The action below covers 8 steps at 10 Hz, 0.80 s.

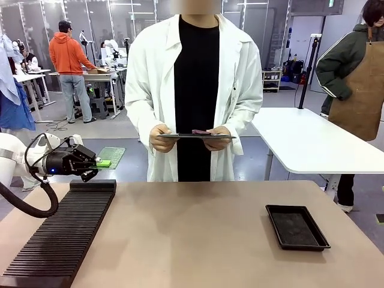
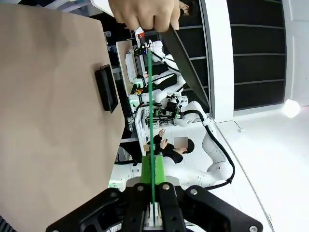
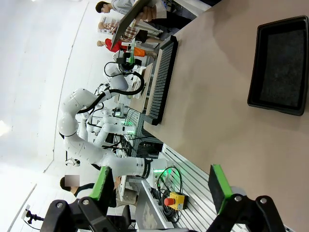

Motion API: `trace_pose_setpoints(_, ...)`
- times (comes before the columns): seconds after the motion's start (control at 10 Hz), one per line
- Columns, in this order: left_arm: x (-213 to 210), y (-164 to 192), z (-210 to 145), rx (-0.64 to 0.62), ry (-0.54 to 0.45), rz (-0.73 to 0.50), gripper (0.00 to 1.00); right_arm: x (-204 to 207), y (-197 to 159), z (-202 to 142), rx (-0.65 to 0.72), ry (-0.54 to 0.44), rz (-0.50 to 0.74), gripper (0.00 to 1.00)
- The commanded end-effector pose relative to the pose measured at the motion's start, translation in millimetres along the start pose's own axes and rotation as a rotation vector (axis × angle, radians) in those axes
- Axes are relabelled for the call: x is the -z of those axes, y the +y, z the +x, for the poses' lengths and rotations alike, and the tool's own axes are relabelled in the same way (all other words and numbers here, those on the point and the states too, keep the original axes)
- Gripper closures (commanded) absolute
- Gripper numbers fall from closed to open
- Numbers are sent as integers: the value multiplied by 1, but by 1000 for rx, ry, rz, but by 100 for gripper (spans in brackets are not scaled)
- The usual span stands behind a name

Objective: Inspect the PCB.
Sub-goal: Release the Blank PCB you were holding.

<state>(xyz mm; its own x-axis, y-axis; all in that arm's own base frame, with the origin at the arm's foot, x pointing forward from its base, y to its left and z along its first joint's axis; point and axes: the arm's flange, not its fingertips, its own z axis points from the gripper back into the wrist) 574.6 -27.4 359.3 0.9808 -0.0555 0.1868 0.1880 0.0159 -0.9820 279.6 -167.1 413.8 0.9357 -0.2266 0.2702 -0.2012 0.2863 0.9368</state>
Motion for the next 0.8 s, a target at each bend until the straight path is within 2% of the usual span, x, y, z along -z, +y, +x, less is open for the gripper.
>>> trace_pose_setpoints(0.0,1,-1,-2,-1,13,-7,100,-1,1,0,-11,-8,13,0)
trace_pose_setpoints(0.7,1,-1,-2,-1,13,-7,100,-1,1,0,-11,-8,13,0)
